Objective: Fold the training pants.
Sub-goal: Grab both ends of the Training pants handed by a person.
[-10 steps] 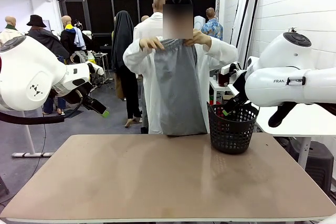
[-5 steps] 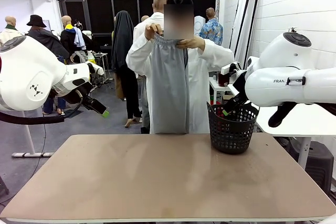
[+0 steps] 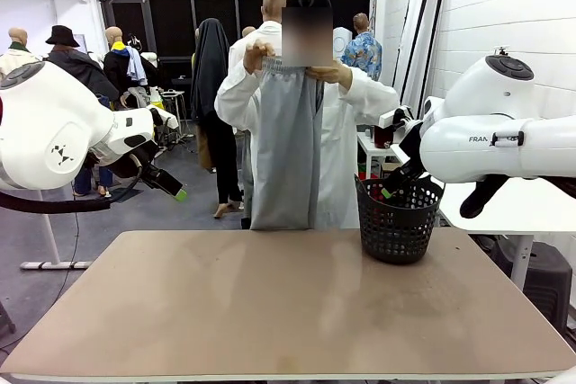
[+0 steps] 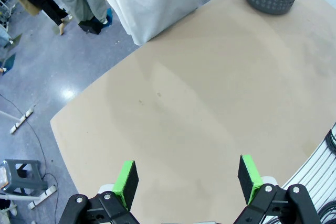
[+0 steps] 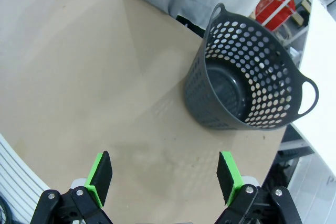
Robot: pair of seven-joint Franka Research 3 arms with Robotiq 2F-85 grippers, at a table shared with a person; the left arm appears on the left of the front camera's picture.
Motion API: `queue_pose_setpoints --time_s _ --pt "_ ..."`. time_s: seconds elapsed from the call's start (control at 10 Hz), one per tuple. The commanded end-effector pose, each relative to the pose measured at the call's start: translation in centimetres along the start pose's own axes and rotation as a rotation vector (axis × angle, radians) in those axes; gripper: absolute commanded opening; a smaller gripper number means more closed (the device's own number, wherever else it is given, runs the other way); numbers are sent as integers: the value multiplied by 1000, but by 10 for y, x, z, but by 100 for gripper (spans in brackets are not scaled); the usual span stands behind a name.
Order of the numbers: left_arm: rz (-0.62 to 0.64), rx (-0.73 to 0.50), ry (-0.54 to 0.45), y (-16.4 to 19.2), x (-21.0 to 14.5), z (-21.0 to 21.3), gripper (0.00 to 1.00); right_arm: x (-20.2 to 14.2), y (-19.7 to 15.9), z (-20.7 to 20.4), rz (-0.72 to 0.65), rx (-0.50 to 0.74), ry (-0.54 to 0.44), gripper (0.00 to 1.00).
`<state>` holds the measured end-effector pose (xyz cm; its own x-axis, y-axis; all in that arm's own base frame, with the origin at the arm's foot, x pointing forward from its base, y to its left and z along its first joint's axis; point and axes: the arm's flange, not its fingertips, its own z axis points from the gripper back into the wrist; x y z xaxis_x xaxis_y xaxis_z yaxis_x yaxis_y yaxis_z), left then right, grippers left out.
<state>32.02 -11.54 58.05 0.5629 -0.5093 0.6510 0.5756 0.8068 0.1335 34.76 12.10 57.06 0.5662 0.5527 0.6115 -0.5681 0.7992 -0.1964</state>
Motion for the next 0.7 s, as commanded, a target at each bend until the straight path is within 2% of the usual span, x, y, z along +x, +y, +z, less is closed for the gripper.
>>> queue_pose_setpoints --time_s 0.0,0.6 --pt "0 -3 0 0 0 -1 100 0 0 0 0 1 0 100" --pt "0 -3 0 0 0 -1 100 0 0 0 0 1 0 100"
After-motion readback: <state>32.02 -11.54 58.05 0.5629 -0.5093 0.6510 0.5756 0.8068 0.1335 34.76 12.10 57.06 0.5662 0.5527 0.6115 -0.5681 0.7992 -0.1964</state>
